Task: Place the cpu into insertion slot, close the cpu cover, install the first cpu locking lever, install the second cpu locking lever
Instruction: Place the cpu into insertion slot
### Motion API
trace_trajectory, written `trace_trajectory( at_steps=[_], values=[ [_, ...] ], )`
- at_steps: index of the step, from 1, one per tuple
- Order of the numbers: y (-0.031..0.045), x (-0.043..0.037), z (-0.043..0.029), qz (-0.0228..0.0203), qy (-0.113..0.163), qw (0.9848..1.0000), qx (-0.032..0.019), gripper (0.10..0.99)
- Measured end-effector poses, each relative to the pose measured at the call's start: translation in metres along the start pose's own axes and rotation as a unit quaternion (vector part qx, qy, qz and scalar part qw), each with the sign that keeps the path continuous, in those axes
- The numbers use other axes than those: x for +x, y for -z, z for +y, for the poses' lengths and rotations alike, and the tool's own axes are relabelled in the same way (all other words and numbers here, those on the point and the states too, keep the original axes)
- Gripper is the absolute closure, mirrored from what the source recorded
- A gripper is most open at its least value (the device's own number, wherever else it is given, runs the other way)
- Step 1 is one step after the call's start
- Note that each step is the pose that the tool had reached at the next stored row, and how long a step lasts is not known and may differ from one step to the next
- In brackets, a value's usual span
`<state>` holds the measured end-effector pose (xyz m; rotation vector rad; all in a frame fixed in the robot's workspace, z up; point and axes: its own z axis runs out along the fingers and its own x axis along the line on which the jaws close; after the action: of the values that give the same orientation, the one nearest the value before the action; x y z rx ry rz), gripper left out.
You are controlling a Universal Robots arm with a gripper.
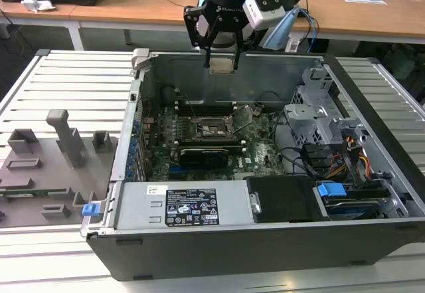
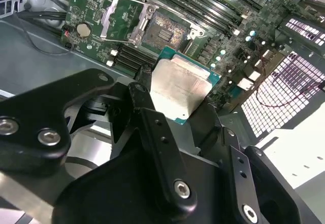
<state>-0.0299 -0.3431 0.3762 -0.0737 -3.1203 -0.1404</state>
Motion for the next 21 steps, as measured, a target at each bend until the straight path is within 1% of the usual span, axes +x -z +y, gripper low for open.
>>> trace_trajectory(
  at_steps=[3,5,7,9,14,18,21],
  values=[
    [0.0,0.0002,0.0,-0.002,-0.022,0.9997,-0.0004,0.545],
    [-0.0001,0.0005,0.0,-0.0035,-0.039,0.9992,-0.0008,0.545],
    [-0.0002,0.0041,-0.0002,-0.0041,-0.045,0.999,-0.0009,0.545],
    [-0.0004,0.006,-0.0003,-0.0043,-0.049,0.9988,-0.0009,0.545],
    [-0.0012,0.0063,-0.0004,-0.0055,-0.061,0.9981,-0.0012,0.545],
    [-0.0016,0.0064,-0.0005,-0.0066,-0.074,0.9973,-0.0014,0.545],
    [-0.002,0.0066,-0.0005,-0.0079,-0.089,0.996,-0.0017,0.545]
  ],
)
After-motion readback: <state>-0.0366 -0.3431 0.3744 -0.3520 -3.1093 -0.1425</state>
